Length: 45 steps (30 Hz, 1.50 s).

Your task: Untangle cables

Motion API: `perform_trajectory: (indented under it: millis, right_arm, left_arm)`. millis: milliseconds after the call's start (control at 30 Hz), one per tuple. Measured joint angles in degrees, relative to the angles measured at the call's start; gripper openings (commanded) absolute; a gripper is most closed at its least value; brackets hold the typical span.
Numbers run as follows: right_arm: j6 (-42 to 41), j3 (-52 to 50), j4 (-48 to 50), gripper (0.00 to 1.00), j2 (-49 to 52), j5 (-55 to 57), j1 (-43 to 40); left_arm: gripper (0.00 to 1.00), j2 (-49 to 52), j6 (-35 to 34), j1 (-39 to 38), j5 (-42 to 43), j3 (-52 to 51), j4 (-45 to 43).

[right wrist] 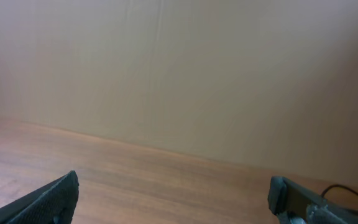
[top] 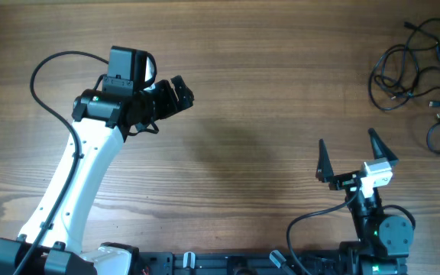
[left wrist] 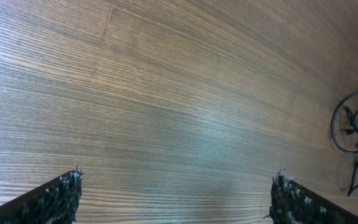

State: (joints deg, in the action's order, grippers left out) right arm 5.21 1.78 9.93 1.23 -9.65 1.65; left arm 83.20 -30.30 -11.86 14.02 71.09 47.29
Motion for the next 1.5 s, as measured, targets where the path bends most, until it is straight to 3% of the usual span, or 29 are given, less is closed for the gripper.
perform_trajectory:
  millis: [200, 767, 933, 1100, 1133, 1200, 1333, 1500]
  right_arm:
    - [-1.5, -1.4, -9.5, 1.00, -0.3, -0.2, 0.0]
    - [-2.4, -1.4, -9.5, 1.00, -0.3, -0.4, 0.0]
    - [-2.4, -1.4, -9.5, 1.00, -0.3, -0.4, 0.0]
    - [-2.4, -1.4, -9.5, 1.00, -0.3, -0.4, 0.0]
    - [-2.4, -1.4, -9.5, 1.00, -0.3, -0.4, 0.0]
    - [-2.4, -1.4, -9.5, 0.99, -0.2, -0.4, 0.0]
    - [-2.4, -1.4, -9.5, 1.00, -0.2, -0.4, 0.0]
    - [-2.4, -1.4, -9.5, 1.00, -0.2, -0.4, 0.0]
  left_arm:
    - [1.00, 0.0, 0.0, 0.0, 0.0, 0.0, 0.0]
    - [1.00, 0.0, 0.0, 0.0, 0.0, 0.0, 0.0]
    - [1.00, -1.8, 0.5, 0.0, -5.7, -0.9, -2.5]
    - [1.00, -17.9, 10.3, 0.1, -8.0, -11.4, -21.5]
    - [1.00, -25.6, 13.6, 1.6, -7.3, -18.8, -30.1]
    - [1.00, -32.2, 15.4, 4.0, -6.5, -25.6, -37.1]
    - [1.00, -46.3, 16.9, 9.4, -6.0, -41.8, -47.5]
    - [1.00, -62.8, 19.8, 10.4, -5.8, -57.5, -55.3]
